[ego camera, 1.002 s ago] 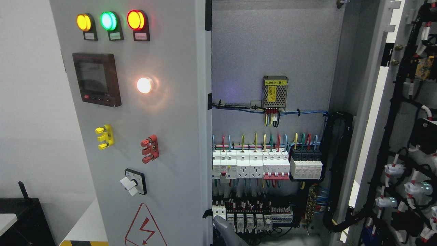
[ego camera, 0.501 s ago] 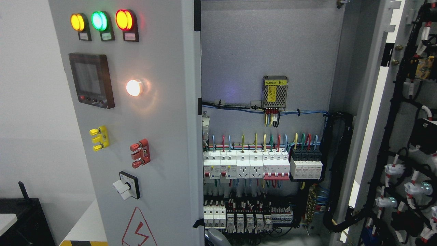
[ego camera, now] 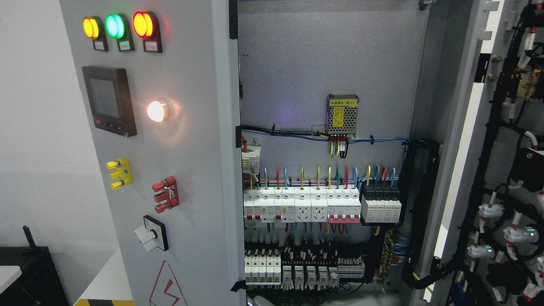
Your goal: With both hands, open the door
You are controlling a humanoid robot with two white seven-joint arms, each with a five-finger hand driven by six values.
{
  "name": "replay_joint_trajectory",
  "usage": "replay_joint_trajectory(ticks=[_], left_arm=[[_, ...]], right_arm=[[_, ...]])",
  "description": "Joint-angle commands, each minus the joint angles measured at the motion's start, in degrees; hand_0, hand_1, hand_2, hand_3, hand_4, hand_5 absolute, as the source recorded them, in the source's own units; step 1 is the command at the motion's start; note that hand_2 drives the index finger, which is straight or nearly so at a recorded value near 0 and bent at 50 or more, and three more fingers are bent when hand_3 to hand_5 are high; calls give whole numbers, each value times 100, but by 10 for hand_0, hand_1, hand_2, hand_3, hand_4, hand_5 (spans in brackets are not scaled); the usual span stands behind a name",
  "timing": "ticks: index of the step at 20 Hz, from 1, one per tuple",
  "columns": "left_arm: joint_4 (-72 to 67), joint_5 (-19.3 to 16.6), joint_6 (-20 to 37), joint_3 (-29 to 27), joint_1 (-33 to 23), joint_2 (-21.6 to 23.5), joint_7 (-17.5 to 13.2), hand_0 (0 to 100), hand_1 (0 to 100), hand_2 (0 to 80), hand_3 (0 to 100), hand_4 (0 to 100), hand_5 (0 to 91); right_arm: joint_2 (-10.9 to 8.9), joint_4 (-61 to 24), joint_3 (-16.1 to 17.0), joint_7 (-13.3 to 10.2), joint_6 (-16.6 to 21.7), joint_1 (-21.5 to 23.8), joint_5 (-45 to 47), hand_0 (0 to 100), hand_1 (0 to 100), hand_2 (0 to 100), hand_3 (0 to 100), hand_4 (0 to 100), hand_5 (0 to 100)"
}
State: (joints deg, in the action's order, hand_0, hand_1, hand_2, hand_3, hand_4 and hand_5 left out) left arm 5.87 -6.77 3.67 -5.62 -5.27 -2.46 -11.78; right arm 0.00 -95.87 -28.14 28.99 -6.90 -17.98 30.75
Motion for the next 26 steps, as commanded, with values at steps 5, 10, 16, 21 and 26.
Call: replay_joint_trajectory(ticks=[5, 10, 16, 21, 26], left_arm=[[2, 0, 2, 0, 0, 0, 0, 0, 0, 0, 0, 27, 0], [2, 0, 2, 0, 0, 8, 0, 0, 0, 0, 0, 27, 0], [2, 0, 2, 0, 0, 0, 0, 0, 0, 0, 0, 27, 0], [2, 0, 2, 0, 0, 0, 0, 0, 0, 0, 0, 27, 0], [2, 0, 2, 0, 0, 0, 0, 0, 0, 0, 0, 27, 0]], right_arm=[[-114, -212, -305, 10, -13, 84, 1, 228, 0, 0, 0, 0, 0], [-114, -230, -446, 80, -13, 76, 1, 228, 0, 0, 0, 0, 0], [-114, -265, -525, 247, -13, 84, 1, 228, 0, 0, 0, 0, 0], [-114, -265, -613, 239, -22, 84, -8, 228, 0, 0, 0, 0, 0], [-114, -265, -727, 239, -22, 76, -8, 228, 0, 0, 0, 0, 0]])
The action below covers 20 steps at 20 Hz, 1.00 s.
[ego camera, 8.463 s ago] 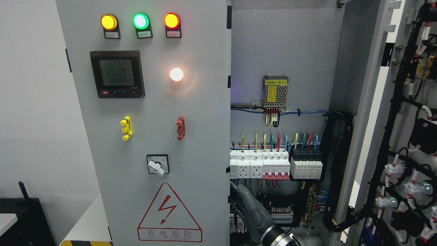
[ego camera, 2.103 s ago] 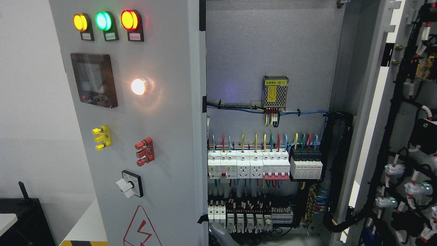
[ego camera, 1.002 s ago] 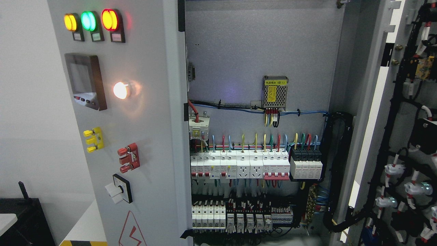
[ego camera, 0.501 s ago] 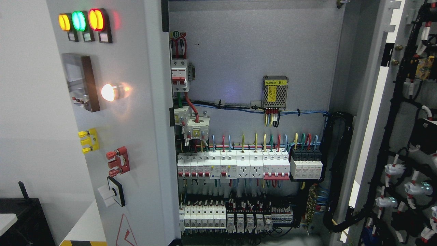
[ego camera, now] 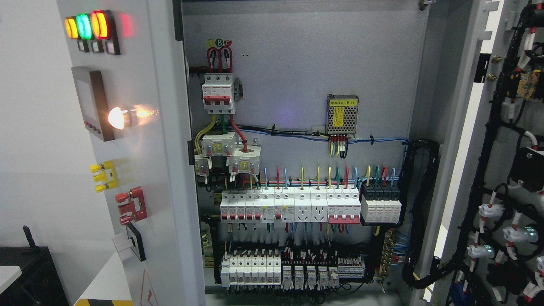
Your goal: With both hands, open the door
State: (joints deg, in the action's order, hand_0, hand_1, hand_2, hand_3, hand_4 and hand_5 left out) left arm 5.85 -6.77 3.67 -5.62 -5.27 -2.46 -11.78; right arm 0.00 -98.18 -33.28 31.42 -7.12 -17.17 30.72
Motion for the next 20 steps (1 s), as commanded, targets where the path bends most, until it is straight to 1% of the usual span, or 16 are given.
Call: replay_joint_trajectory(ticks=[1, 9, 15, 20], left_arm=[[-5, 0, 2, 0, 0, 0, 0, 0, 0, 0, 0, 26, 0], [3, 0, 2, 0, 0, 0, 0, 0, 0, 0, 0, 27, 0], [3, 0, 2, 0, 0, 0, 0, 0, 0, 0, 0, 27, 0], [3, 0, 2, 0, 0, 0, 0, 0, 0, 0, 0, 27, 0]], right_arm=[[-114, -34, -274, -4, 0, -6, -13, 228, 0, 0, 0, 0, 0], [-123, -34, -512, -4, 0, -32, -48, 228, 0, 0, 0, 0, 0], [-114, -34, -521, -22, 9, -85, -48, 228, 0, 0, 0, 0, 0], [-88, -34, -609, -31, 0, -164, -66, 228, 0, 0, 0, 0, 0]])
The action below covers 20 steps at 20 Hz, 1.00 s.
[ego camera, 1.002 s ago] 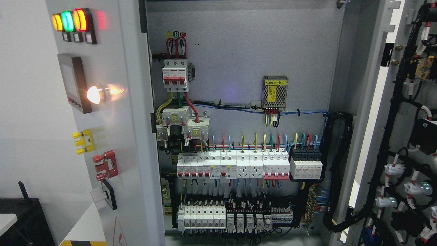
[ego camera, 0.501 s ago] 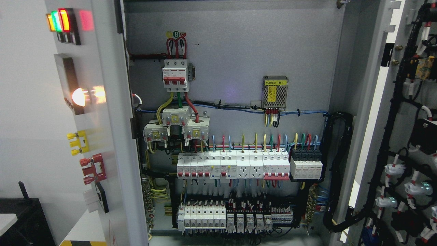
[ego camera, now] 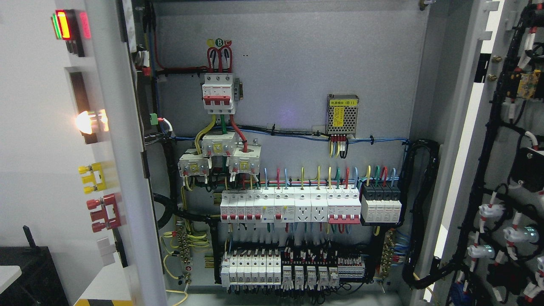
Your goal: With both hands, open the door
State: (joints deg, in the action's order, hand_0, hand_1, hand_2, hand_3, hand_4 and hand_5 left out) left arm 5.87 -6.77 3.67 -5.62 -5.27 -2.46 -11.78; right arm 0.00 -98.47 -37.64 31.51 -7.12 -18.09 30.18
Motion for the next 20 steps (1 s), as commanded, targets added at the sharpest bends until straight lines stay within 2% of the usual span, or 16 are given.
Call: replay_joint_trajectory(ticks=[1, 14, 17, 20], left_arm=[[-6, 0, 3, 0, 0, 9, 0, 0, 0, 0, 0, 27, 0], [2, 0, 3, 0, 0, 0, 0, 0, 0, 0, 0, 27, 0], [2, 0, 3, 0, 0, 0, 0, 0, 0, 0, 0, 27, 0], [2, 0, 3, 0, 0, 0, 0, 0, 0, 0, 0, 27, 0]], right_arm=[[-70, -6, -182, -49, 0, -107, -12, 228, 0, 0, 0, 0, 0], [44, 3, -543, -75, 0, -133, -372, 228, 0, 0, 0, 0, 0], [123, 21, -578, -267, 0, -133, -407, 228, 0, 0, 0, 0, 0], [202, 29, -718, -312, 0, -168, -521, 228, 0, 0, 0, 0, 0]])
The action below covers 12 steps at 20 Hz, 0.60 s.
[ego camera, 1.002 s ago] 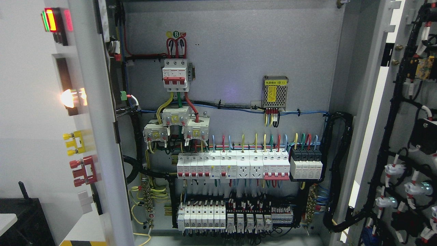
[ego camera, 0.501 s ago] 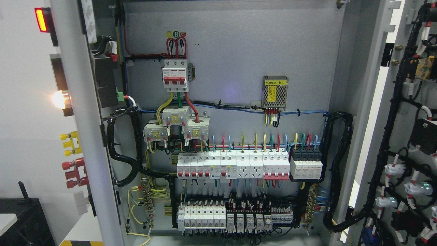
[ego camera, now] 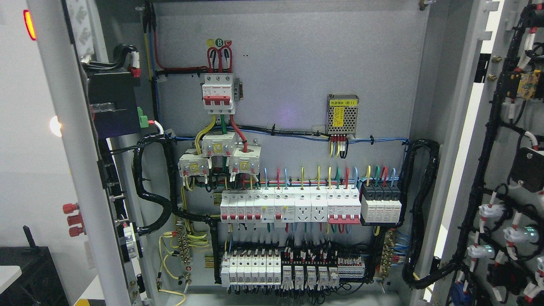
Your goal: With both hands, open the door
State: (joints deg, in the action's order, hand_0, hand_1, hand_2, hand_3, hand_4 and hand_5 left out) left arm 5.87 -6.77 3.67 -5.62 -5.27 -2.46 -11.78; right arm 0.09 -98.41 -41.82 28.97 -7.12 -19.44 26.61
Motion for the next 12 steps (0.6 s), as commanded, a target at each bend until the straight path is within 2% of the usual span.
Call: replay_joint_trajectory(ticks=[1, 3, 12], left_arm=[[-7, 0, 3, 0, 0, 0, 0, 0, 0, 0, 0, 27, 0], [2, 0, 3, 0, 0, 0, 0, 0, 0, 0, 0, 27, 0], [-7, 0, 3, 0, 0, 0, 0, 0, 0, 0, 0, 27, 0]], right_arm=[[236, 24, -317, -58, 1, -34, -208, 228, 0, 0, 0, 0, 0], [324, 24, -379, -58, -8, -34, -252, 228, 0, 0, 0, 0, 0], [483, 24, -564, -67, -113, -34, -507, 228, 0, 0, 0, 0, 0]])
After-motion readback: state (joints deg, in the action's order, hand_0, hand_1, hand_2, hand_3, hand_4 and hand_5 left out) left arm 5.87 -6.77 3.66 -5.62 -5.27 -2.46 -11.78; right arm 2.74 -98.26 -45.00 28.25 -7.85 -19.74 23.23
